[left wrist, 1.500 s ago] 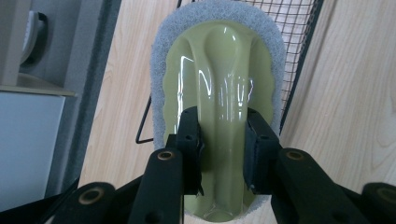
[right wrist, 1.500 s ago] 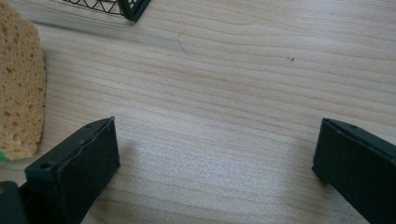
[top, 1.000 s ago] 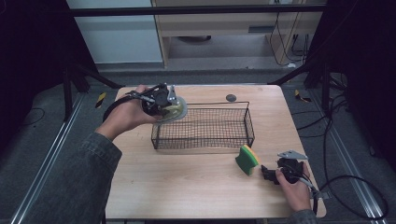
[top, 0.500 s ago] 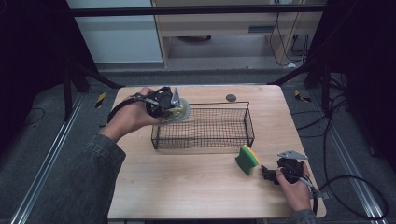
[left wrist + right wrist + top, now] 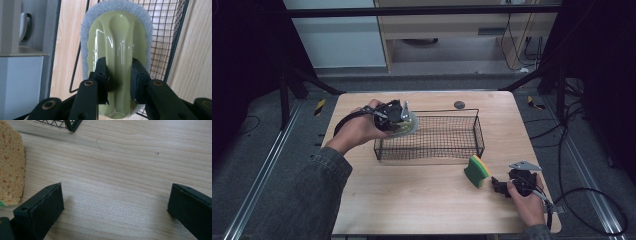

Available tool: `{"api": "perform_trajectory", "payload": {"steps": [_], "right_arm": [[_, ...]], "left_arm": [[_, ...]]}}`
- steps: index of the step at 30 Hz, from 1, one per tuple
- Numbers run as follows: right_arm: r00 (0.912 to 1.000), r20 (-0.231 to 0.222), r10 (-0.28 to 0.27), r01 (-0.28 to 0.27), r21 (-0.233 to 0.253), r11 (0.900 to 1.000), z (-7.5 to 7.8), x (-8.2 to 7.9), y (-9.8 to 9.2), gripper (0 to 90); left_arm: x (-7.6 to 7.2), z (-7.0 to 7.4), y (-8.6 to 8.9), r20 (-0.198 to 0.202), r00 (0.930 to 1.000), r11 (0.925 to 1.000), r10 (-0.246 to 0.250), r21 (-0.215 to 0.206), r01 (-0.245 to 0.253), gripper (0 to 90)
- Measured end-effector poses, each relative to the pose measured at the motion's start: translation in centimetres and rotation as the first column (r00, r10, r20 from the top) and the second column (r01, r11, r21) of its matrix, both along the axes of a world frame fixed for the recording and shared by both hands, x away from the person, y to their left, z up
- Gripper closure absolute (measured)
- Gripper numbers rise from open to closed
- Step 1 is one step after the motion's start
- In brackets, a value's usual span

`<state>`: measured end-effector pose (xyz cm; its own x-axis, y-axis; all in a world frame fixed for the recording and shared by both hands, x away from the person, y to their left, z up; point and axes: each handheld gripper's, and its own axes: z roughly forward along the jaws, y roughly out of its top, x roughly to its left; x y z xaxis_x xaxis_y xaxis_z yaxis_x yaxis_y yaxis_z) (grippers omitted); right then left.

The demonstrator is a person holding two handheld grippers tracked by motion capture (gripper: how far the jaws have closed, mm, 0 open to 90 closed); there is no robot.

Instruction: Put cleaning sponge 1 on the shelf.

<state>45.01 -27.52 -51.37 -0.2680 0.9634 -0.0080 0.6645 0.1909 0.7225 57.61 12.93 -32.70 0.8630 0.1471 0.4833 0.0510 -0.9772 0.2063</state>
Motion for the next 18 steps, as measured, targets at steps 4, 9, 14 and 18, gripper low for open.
{"api": "perform_trajectory", "payload": {"steps": [4, 9, 14, 18], "right_arm": [[1.0000, 0.000, 0.000, 0.000, 0.000, 1.000, 0.0, 0.0, 0.0, 0.5], [1.0000, 0.000, 0.000, 0.000, 0.000, 1.000, 0.0, 0.0, 0.0, 0.5], [1.0000, 0.000, 0.000, 0.000, 0.000, 1.000, 0.0, 0.0, 0.0, 0.5], [1.0000, 0.000, 0.003, -0.003, 0.001, 1.000, 0.0, 0.0, 0.0, 0.5]], "left_arm": [[0.1, -0.4, 0.1, -0.005, 1.0000, 0.9999, -0.005, 0.013, 0.005, 70.9], [0.2, -0.8, 0.1, -0.009, 0.9999, 0.9999, -0.006, 0.015, 0.006, 70.9], [0.3, -1.4, 0.1, -0.019, 0.9998, 0.9996, -0.011, 0.026, 0.011, 70.8], [0.3, -1.9, 0.1, -0.030, 0.9994, 0.9997, -0.017, 0.016, 0.017, 70.9]]}}
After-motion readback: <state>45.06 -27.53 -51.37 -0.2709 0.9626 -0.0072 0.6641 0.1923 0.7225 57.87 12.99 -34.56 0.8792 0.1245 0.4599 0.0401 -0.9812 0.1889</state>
